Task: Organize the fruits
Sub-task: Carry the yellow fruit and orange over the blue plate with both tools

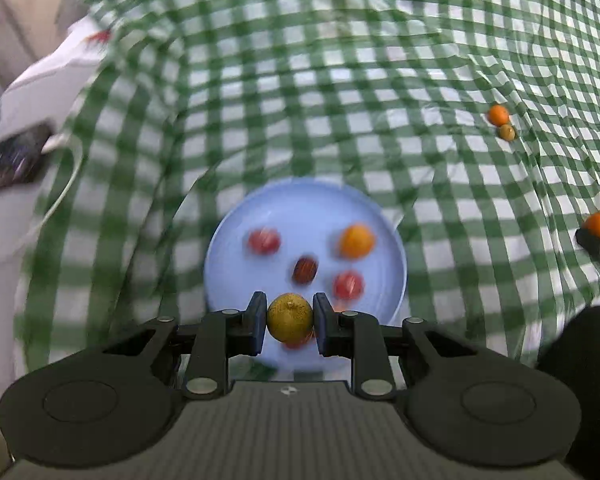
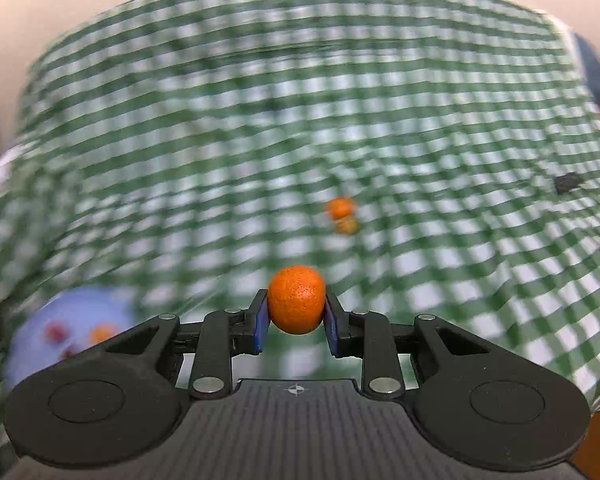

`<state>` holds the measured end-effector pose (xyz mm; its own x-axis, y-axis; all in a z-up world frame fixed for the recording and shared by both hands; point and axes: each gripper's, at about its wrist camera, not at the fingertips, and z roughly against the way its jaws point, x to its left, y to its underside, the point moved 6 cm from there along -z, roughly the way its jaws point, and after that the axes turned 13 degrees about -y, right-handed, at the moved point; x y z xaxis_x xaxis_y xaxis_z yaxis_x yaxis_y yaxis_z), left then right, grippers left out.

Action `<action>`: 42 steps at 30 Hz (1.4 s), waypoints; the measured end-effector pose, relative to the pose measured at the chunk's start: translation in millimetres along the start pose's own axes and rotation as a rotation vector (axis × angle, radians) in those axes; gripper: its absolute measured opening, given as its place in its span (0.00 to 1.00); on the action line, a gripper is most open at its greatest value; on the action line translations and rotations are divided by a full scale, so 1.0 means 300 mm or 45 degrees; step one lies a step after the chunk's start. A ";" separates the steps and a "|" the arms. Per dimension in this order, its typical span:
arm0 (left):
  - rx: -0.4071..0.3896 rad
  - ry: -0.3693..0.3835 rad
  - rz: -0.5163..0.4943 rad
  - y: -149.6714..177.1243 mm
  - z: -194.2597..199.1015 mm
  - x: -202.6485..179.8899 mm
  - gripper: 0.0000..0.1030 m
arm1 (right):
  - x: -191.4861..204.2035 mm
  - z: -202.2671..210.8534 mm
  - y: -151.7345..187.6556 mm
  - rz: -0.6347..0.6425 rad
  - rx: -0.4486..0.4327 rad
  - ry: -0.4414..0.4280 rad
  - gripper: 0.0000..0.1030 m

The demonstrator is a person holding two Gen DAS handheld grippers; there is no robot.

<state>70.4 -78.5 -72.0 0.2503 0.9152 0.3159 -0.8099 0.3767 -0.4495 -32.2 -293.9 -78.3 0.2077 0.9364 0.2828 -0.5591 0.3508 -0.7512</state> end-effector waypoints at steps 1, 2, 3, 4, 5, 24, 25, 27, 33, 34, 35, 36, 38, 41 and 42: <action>0.004 0.004 0.019 0.030 0.014 0.022 0.26 | 0.048 0.017 0.014 0.006 0.024 -0.053 0.29; 0.004 0.006 0.034 0.054 0.027 0.041 0.26 | 0.098 0.029 0.026 0.026 0.041 -0.098 0.29; 0.000 0.008 0.054 0.079 0.043 0.060 0.26 | 0.147 0.039 0.037 0.058 0.055 -0.139 0.29; -0.007 0.011 0.075 0.100 0.057 0.077 0.26 | 0.196 0.049 0.048 0.092 0.065 -0.177 0.29; -0.014 0.015 0.091 0.120 0.070 0.089 0.26 | 0.247 0.058 0.057 0.124 0.074 -0.215 0.29; -0.137 0.141 0.169 0.267 0.182 0.128 0.26 | 0.549 0.177 0.126 0.410 0.137 -0.359 0.29; -0.139 0.144 0.170 0.267 0.184 0.128 0.26 | 0.545 0.173 0.128 0.408 0.137 -0.356 0.29; -0.142 0.145 0.177 0.267 0.185 0.132 0.26 | 0.545 0.171 0.130 0.411 0.140 -0.352 0.29; -0.137 0.144 0.189 0.270 0.182 0.137 0.26 | 0.544 0.169 0.131 0.407 0.139 -0.350 0.29; -0.138 0.144 0.189 0.269 0.182 0.137 0.26 | 0.543 0.169 0.132 0.405 0.141 -0.350 0.29; -0.138 0.144 0.188 0.270 0.181 0.137 0.26 | 0.541 0.166 0.134 0.404 0.142 -0.349 0.29; -0.137 0.144 0.188 0.270 0.181 0.138 0.26 | 0.539 0.164 0.136 0.403 0.143 -0.349 0.29; -0.136 0.145 0.187 0.270 0.180 0.138 0.26 | 0.536 0.163 0.138 0.400 0.145 -0.348 0.29; -0.136 0.145 0.188 0.270 0.180 0.139 0.26 | 0.534 0.161 0.139 0.401 0.147 -0.348 0.29; -0.137 0.144 0.188 0.270 0.180 0.138 0.26 | 0.533 0.159 0.140 0.401 0.150 -0.349 0.29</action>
<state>-13.4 -17.7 -50.1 0.1962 0.9695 0.1467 -0.7827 0.2450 -0.5722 -60.8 -129.6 -36.2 -0.1999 0.9569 0.2106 -0.6524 0.0304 -0.7573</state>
